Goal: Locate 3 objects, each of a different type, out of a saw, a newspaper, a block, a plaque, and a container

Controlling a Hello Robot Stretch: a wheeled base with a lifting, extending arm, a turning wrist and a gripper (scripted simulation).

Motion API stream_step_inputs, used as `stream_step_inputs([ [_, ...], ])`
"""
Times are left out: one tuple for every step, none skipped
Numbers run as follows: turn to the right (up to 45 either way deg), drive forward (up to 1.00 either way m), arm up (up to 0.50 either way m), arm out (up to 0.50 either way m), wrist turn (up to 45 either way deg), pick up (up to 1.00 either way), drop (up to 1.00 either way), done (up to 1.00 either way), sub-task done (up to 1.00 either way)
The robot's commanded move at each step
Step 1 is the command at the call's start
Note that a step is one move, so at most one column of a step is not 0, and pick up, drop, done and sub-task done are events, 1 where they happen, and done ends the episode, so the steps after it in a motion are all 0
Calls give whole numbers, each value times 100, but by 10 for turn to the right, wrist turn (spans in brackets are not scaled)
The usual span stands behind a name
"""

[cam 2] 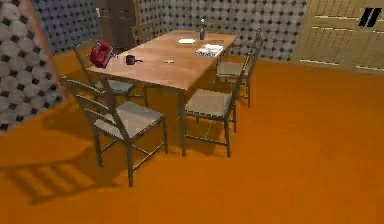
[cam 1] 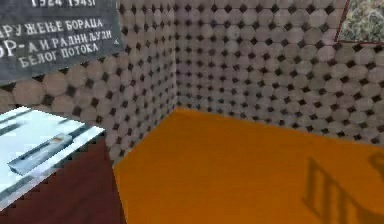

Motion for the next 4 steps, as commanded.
stream_step_inputs([
  [450,0,0,0,0,0,0,0,0],
  [450,0,0,0,0,0,0,0,0],
  [360,0,0,0,0,0,0,0,0],
  [30,0,0,0,0,0,0,0,0],
])
